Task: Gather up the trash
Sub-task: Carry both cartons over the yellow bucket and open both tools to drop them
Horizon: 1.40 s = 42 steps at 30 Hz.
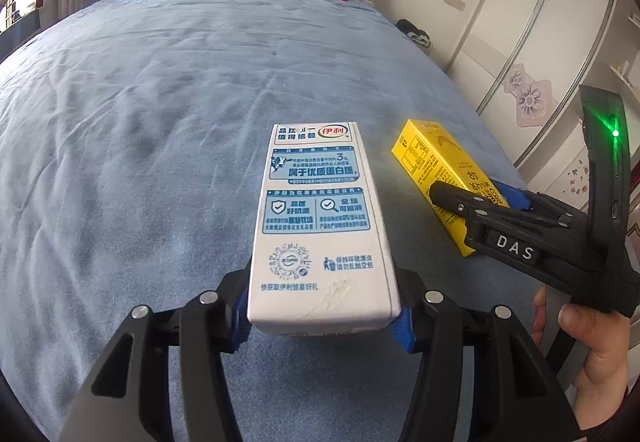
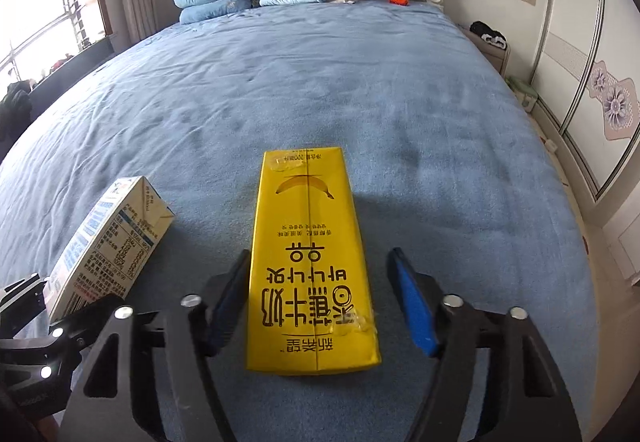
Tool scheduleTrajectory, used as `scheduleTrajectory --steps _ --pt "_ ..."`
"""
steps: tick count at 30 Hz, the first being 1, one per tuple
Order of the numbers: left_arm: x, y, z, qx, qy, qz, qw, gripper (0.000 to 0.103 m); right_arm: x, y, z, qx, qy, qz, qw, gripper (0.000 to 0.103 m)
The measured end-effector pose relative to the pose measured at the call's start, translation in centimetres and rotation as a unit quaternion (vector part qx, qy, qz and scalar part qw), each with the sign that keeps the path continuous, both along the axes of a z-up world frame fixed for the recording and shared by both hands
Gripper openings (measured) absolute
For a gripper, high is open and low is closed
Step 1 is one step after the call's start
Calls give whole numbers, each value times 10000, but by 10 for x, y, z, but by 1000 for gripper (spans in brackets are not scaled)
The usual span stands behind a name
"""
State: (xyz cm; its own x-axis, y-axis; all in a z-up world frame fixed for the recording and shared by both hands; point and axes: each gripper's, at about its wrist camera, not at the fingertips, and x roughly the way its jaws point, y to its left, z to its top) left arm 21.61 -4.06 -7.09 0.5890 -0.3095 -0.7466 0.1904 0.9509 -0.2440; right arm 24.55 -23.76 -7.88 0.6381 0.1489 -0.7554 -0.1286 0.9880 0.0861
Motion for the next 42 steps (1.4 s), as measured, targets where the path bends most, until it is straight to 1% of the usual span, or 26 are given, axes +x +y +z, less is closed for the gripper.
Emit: scheduleTrajectory --steps 2,6,12,15,19,24,30,35,42 --pt "-1 0 2 9 -26 -7 10000 54 -2 -2 -2 94 55 3 9999 47" --pt "-7 -4 9 103 -126 -53 9999 54 -18 -16 5 235 -136 -63 9996 47" --pt "-18 -22 27 81 -279 -226 9993 54 -60 -43 16 332 -369 51 9988 47" --pt "-26 -38 33 19 -302 -374 9988 54 -85 -59 19 400 -452 26 9982 47" --pt "-41 -67 37 -16 -300 -663 9973 54 -124 -89 30 574 -689 -85 9959 47" --pt "-61 -115 37 -59 -210 -1185 9927 54 -171 -135 43 789 -957 -373 9916 47" --pt "-86 -188 34 -40 -139 -1895 9818 54 -212 -183 46 752 -1087 -739 9885 47" --pt "-106 -246 31 -29 -54 -2412 9704 54 -246 -223 46 407 -1286 -1257 9828 47" --pt "-128 -319 24 99 34 -3031 9529 54 -283 -286 32 492 -1209 -1838 9743 47"
